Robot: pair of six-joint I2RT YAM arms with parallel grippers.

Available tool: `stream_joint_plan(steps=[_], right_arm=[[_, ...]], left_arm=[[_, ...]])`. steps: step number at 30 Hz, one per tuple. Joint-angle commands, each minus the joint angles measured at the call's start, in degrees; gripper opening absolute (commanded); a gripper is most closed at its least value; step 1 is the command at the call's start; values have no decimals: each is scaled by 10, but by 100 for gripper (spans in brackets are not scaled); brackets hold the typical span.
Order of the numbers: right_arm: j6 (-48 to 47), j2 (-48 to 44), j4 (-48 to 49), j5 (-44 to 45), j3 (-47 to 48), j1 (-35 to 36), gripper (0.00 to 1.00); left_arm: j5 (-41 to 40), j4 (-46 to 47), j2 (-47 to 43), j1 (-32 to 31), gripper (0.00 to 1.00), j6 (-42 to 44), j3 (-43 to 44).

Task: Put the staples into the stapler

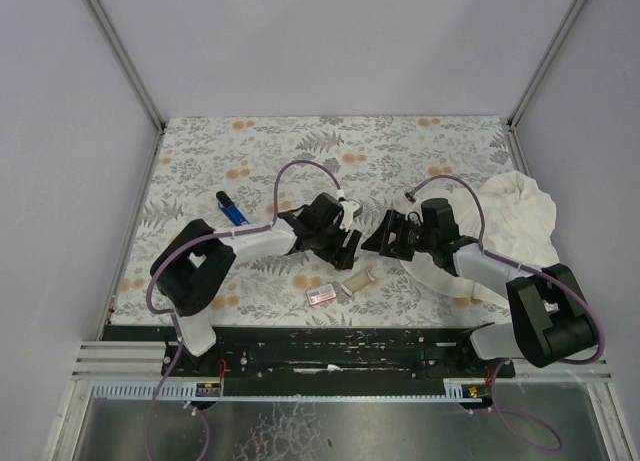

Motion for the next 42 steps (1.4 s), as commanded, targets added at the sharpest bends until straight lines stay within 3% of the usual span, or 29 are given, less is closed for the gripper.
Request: stream_joint_plan(steps=[1,8,12,25,34,42], right_arm=[[13,1,31,-15,-7,4,80],[71,0,57,-5,-24,6,85],[122,5,65,14,-24,24,89],[291,42,139,108,-36,101,90],[303,77,174,125,-37,106,90],[315,106,230,118,-45,107,89]], left_arm=[[-46,-32,13,-18,64,40,26],[-64,-33,16,-29,26,45,23],[-63,-32,0,-30,12,19,22],[-11,-63,-33,-29,5,-89,57],[13,-45,-15,-29,5,-105,57],[-27,-47,17,-30,9,-100,63]])
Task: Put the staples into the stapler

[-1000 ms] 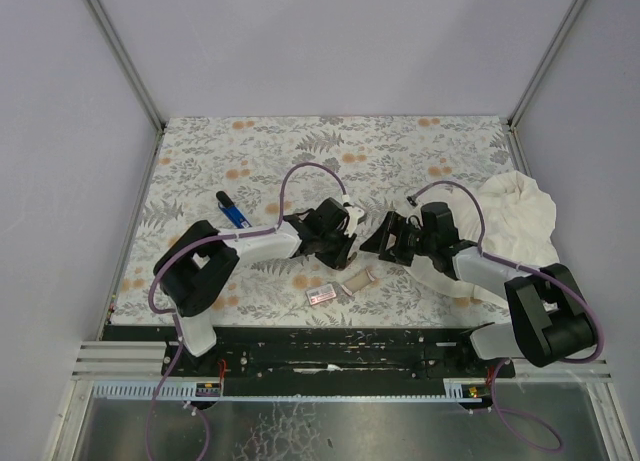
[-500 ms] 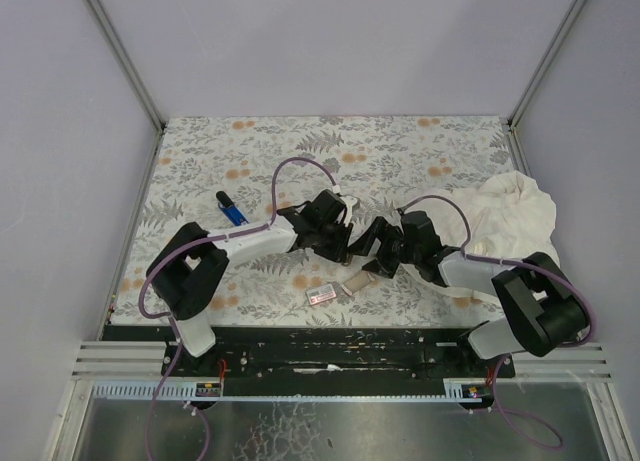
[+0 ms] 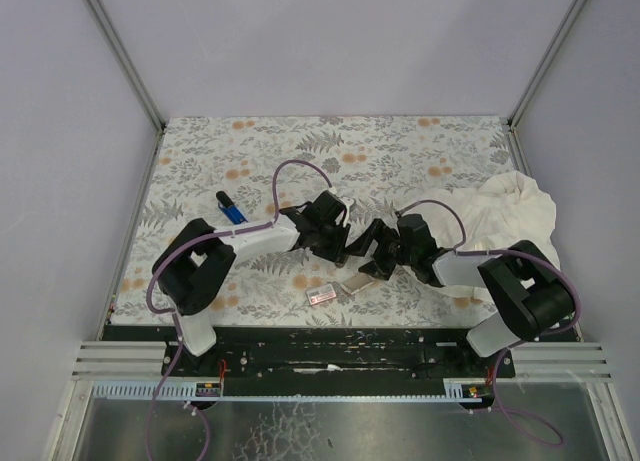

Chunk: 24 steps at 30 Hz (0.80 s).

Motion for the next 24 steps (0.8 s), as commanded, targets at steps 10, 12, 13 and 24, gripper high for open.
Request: stream_joint_plan(steps=[10,12,13,24], right_arm=[[23,35,72,39,19,5,88],[27,50,80,32,23,5,87],[31,57,86,29,24,5,87],[66,106,128,15,33,11,86]], left_arm=[[14,18,12,-22,38,1,25],[13,16,13,-22,39,4,24],[13,15,14,-22,39,6,24],[22,20,20,-27,40,20,19]])
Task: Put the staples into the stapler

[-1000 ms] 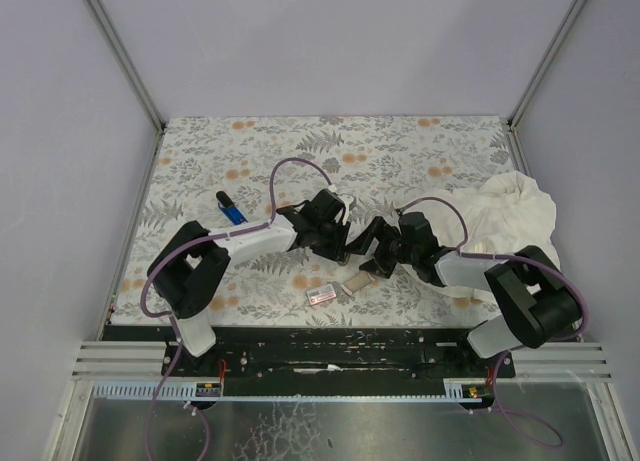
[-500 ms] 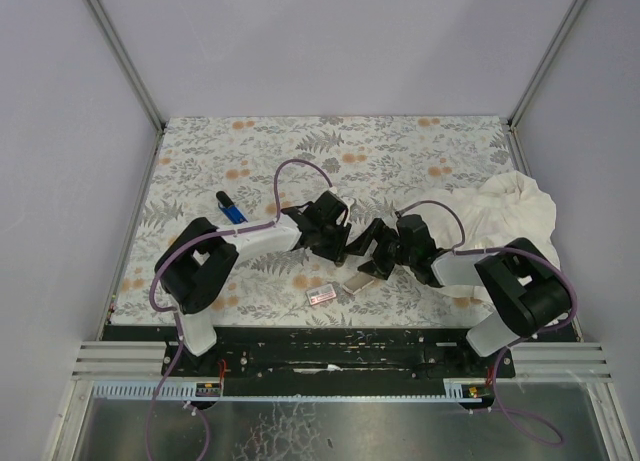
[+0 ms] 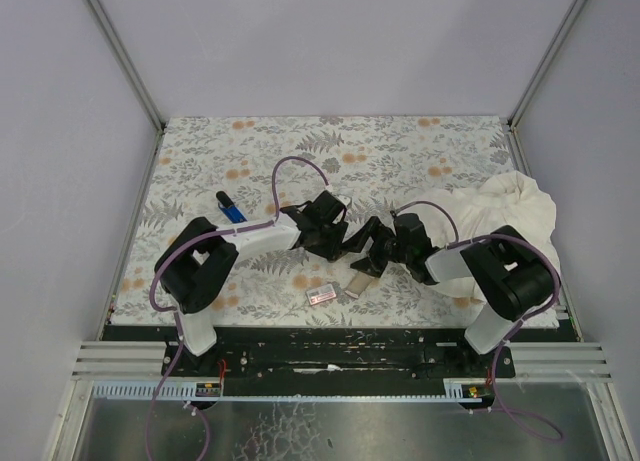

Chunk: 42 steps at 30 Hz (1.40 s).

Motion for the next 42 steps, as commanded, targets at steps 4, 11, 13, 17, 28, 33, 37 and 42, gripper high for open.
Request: stream_joint_plan(steps=[4,11,13,17,28,33,37,42], right_arm=[[36,35,38,50,21,11,85],[30,9,33,64,5,11,77],[12,-17,19,74,-1,11,77],[-62,-82,-71,97,12,8,82],[-423,-148,-247,42,102,-32,84],[-491,-122,-289,44,137,-32,83],[-453,-113,-253,33,137,-32,83],[-415,-127,-219,35,117,-32,83]], left_arm=[[92,28,10,-35,47,6,13],[51,27,-40,-42,63,2,-9],[42,28,-59,-42,69,-1,-18],[28,34,-98,-40,76,-7,-39],[39,95,-137,-31,71,-69,-111],[42,184,-174,-20,71,-158,-175],[12,190,-157,-18,60,-168,-179],[-38,183,-137,-18,47,-166,-183]])
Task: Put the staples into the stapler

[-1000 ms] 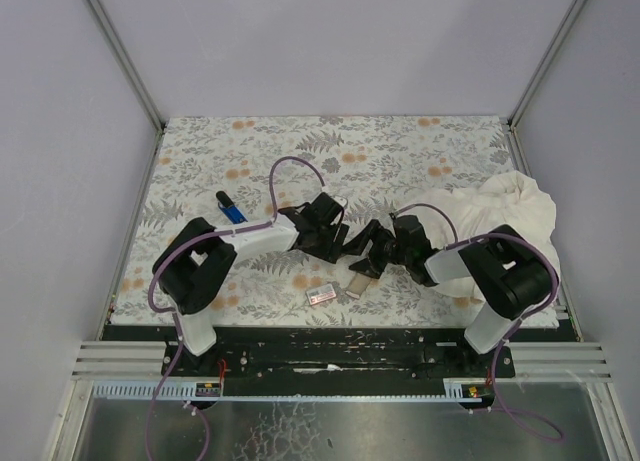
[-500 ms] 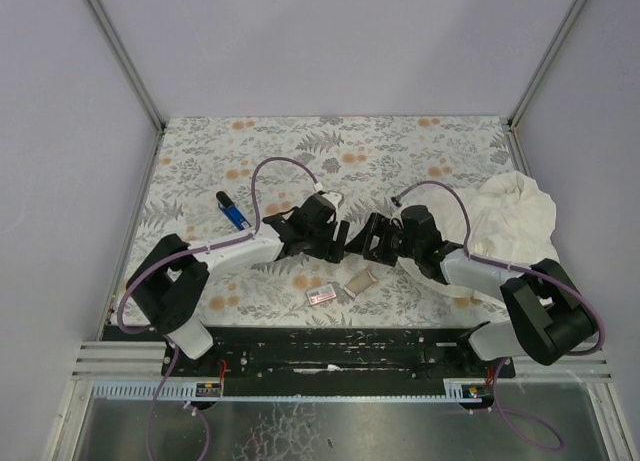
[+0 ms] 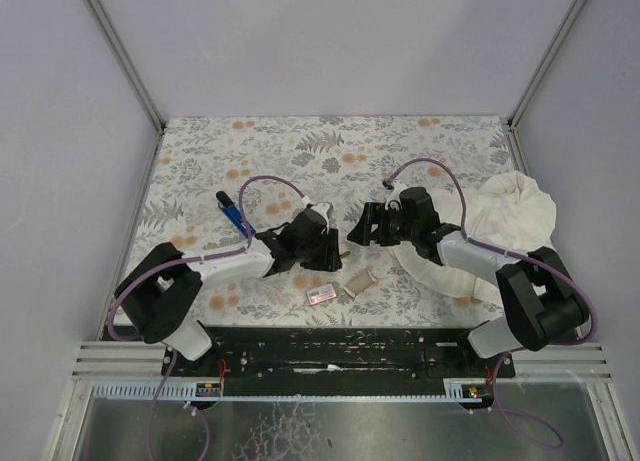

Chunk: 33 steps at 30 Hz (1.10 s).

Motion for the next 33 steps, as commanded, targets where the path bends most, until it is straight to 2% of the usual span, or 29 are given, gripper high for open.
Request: stream_joint_plan(steps=[1,5,9,17,27,33], right_arm=[[17,-16,43,-5,-6,-1,83],[23,-24,45,-3,-10,0,83],[24,-31,43,2,-15,-1,83],[15,-69,34,12,-38,-1,83],[-31,-74,51,-23,-68,5,86],[-102,-50,24,57,-45,51,87]], left_arm=[[-53,35,19,3,45,-14,-7],[-73,38,29,3,39,-17,-9],[-66,61,42,4,38,-26,-13],[-116,65,69,29,34,-24,-6],[-115,95,105,71,35,-11,27],[-100,89,69,100,39,-6,18]])
